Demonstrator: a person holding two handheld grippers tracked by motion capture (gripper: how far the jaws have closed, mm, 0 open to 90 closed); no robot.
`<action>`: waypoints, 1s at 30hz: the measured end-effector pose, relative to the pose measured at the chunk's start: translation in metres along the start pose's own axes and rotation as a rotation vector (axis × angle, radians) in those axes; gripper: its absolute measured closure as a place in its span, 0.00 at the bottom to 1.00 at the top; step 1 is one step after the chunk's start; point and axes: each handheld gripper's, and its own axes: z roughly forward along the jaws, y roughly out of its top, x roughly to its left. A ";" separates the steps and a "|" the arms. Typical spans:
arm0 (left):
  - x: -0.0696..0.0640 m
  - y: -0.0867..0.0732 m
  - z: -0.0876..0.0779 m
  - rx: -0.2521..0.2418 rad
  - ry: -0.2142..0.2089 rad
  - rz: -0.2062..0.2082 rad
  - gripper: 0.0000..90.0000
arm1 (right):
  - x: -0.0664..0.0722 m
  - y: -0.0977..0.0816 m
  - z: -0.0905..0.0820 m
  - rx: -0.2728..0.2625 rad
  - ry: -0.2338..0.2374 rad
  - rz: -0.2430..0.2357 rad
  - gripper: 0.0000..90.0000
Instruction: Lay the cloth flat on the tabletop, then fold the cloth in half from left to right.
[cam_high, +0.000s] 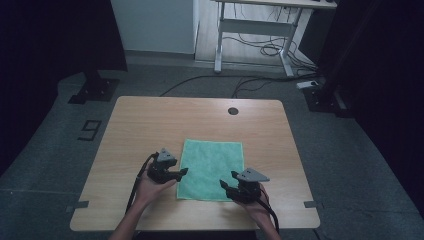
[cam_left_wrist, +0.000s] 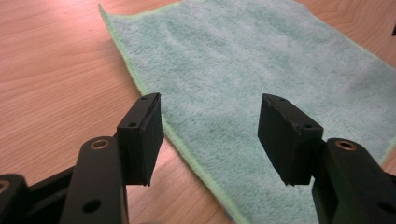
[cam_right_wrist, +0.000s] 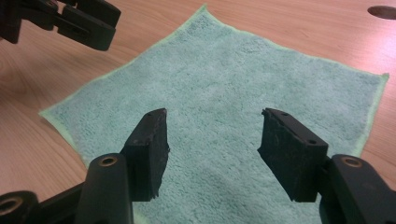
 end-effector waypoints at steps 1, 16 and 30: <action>0.001 0.000 0.000 -0.002 -0.002 -0.004 0.45 | 0.000 0.000 0.000 -0.001 0.002 0.001 0.46; 0.012 0.007 0.005 -0.008 0.030 -0.024 0.43 | 0.007 0.004 0.007 -0.007 0.021 0.014 0.46; 0.032 0.036 0.018 -0.009 0.102 0.000 0.45 | 0.014 0.013 0.014 -0.023 0.049 -0.010 0.48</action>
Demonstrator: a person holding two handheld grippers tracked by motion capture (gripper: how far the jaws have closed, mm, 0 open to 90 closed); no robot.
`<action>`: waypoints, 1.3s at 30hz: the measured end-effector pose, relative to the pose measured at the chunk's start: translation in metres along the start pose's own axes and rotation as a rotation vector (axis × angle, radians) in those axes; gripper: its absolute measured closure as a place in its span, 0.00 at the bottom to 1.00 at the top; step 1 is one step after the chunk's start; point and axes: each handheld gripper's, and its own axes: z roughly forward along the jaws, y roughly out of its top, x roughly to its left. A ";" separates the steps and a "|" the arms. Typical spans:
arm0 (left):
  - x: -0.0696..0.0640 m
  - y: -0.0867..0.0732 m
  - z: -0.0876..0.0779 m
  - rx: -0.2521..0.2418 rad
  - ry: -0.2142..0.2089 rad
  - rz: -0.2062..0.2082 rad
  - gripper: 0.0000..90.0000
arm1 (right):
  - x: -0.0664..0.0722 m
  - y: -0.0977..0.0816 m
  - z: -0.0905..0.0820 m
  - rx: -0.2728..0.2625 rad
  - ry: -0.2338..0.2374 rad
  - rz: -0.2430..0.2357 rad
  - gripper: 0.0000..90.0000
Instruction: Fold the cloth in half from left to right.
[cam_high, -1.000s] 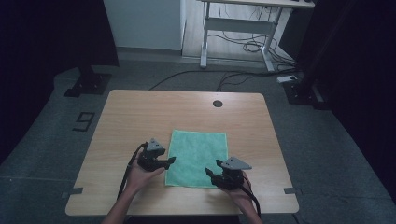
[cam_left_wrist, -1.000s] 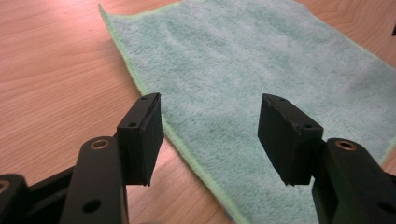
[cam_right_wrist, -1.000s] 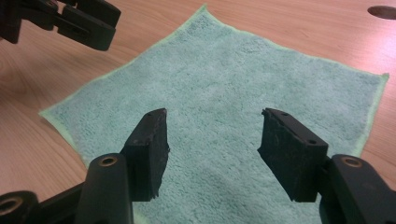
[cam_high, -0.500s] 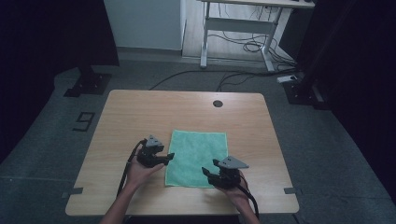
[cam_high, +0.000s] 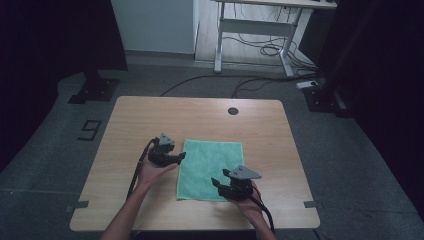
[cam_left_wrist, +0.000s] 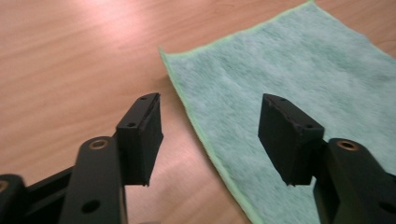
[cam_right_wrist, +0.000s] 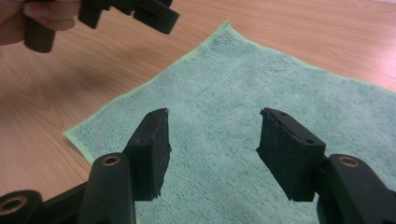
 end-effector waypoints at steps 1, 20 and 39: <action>0.001 0.002 0.001 -0.003 0.006 0.006 0.46 | 0.000 0.001 0.001 -0.001 0.002 -0.001 0.48; 0.007 0.036 0.016 -0.044 -0.030 0.044 0.48 | 0.015 0.007 0.029 0.011 0.054 -0.041 0.47; 0.030 0.040 0.050 0.004 0.010 -0.007 0.54 | 0.017 0.009 0.032 0.010 0.063 -0.030 0.48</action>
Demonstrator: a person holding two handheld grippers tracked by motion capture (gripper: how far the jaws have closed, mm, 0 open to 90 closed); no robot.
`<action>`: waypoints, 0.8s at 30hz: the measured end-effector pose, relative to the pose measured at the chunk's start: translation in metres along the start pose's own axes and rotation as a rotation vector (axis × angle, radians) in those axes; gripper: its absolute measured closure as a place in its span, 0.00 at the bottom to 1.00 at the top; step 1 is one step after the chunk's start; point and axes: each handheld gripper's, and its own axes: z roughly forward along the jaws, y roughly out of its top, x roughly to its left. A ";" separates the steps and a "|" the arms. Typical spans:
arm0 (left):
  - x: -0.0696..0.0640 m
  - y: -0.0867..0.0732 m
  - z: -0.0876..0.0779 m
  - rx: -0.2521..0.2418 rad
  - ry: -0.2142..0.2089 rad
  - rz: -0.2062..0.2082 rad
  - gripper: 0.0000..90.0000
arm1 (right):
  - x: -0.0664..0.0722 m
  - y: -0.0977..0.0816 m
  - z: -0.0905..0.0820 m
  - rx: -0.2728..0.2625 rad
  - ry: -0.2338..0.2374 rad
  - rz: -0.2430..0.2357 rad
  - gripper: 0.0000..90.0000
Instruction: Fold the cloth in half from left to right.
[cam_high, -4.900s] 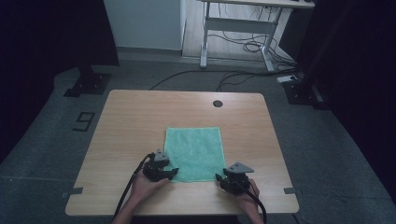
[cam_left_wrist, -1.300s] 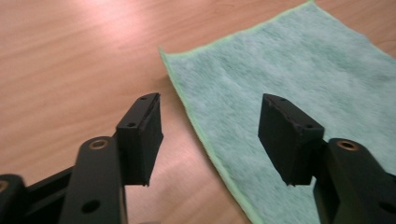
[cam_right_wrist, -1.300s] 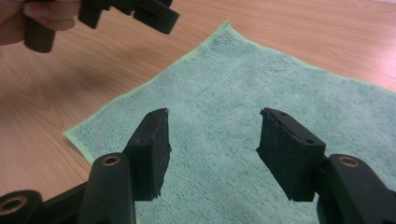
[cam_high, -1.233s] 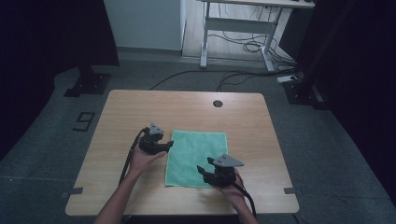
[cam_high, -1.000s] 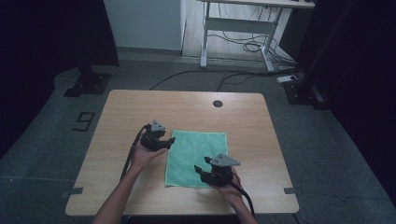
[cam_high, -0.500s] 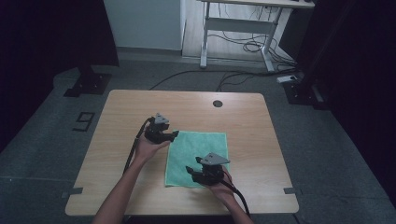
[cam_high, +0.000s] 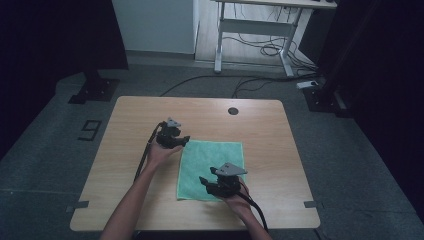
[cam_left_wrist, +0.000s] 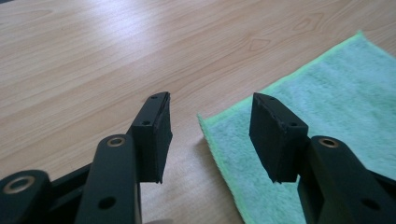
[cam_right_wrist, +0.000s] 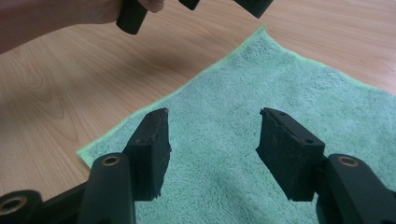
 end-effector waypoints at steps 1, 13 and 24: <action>0.000 0.001 0.002 0.004 -0.002 0.000 0.54 | 0.000 -0.001 0.000 0.001 0.000 0.000 0.48; 0.002 0.000 0.019 0.023 0.002 -0.009 0.58 | 0.000 -0.006 -0.003 0.009 -0.005 0.006 0.48; 0.006 -0.009 0.036 0.082 -0.028 -0.051 0.67 | 0.002 -0.007 -0.003 0.012 -0.004 0.004 0.48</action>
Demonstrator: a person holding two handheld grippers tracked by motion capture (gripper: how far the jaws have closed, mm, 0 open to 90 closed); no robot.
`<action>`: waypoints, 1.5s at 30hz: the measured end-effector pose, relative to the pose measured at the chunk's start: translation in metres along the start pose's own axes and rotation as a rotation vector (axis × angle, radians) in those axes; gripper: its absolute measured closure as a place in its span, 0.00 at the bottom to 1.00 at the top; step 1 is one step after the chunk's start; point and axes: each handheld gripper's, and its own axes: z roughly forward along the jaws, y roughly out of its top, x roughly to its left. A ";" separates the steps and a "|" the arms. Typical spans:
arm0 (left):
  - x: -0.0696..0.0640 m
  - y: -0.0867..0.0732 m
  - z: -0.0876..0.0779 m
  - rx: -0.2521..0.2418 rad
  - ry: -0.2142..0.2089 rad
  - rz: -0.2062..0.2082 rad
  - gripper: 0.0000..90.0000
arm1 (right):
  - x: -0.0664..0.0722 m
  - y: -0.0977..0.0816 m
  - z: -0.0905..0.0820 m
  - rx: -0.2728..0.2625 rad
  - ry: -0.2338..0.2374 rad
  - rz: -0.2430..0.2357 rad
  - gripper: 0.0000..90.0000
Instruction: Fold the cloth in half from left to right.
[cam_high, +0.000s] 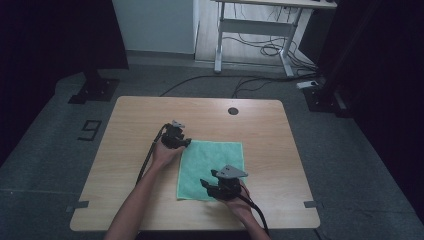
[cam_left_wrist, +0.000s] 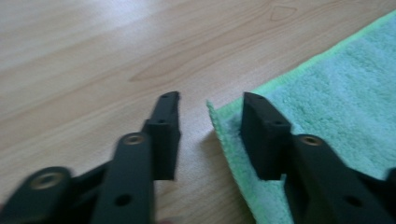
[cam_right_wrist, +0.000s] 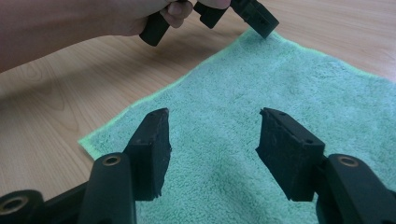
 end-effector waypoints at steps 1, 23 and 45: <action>0.000 0.000 0.000 -0.001 -0.006 0.002 0.71 | 0.000 -0.001 0.000 0.002 -0.001 -0.003 0.48; -0.005 -0.005 -0.016 -0.052 -0.058 -0.004 0.99 | 0.016 0.002 0.005 -0.012 0.034 -0.002 0.51; -0.011 -0.005 -0.020 -0.055 -0.042 -0.008 0.99 | 0.065 -0.003 0.037 0.070 0.183 -0.070 0.55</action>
